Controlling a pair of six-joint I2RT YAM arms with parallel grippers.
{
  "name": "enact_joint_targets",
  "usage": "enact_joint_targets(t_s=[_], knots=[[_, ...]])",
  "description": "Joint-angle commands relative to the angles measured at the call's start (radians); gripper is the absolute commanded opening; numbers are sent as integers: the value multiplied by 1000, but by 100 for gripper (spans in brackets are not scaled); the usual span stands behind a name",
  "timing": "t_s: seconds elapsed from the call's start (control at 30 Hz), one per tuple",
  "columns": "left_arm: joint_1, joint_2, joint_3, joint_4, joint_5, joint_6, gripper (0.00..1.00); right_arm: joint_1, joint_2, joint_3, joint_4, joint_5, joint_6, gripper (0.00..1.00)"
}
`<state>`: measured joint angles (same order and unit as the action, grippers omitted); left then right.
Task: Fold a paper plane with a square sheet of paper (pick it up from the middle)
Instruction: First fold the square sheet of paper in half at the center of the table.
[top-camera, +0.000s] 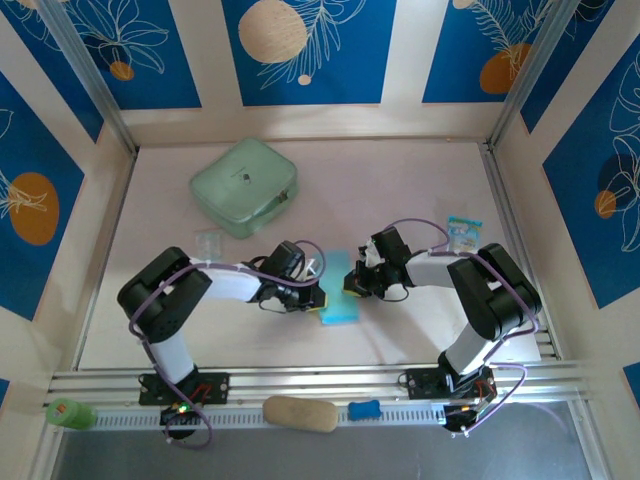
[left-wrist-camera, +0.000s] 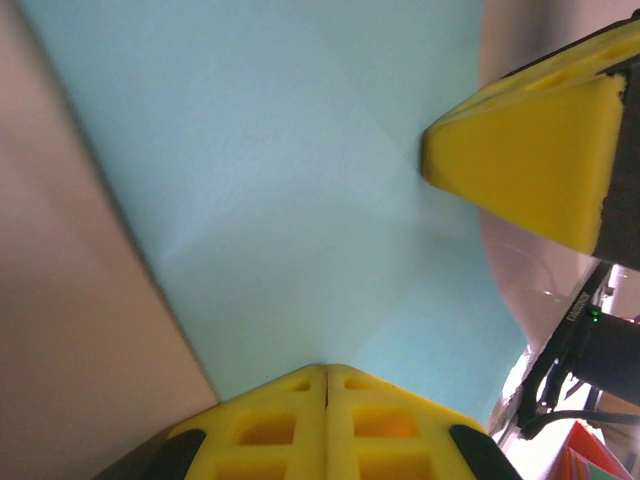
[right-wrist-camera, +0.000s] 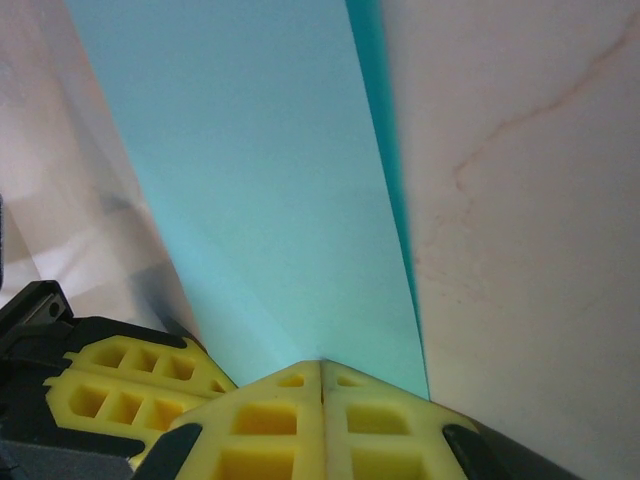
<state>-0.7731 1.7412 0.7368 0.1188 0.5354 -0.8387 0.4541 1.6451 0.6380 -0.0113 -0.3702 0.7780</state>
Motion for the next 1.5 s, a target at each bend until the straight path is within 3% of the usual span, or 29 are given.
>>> enact_joint_targets(t_s=[0.0, 0.17, 0.4, 0.63, 0.83, 1.0, 1.2, 1.47], knots=[[-5, -56, -11, -110, -40, 21, 0, -12, 15, -52, -138, 105, 5, 0], [-13, -97, 19, -44, 0, -50, 0, -12, 10, -55, -140, 109, 4, 0], [-39, -14, -20, 123, 62, -143, 0, -10, 21, -54, -132, 105, 6, 0], [-39, 42, -93, 62, 57, -77, 0, -11, 25, -55, -128, 106, 10, 0], [-40, -12, -113, -70, -24, -10, 0, -11, 28, -51, -130, 107, 10, 0], [-43, -82, -68, -91, -28, -13, 0, -11, 29, -51, -130, 105, 9, 0], [-61, -119, -19, -62, -18, -51, 0, -11, 30, -50, -130, 106, 9, 0], [-91, -32, -34, 58, 12, -115, 0, -11, 31, -49, -131, 105, 9, 0]])
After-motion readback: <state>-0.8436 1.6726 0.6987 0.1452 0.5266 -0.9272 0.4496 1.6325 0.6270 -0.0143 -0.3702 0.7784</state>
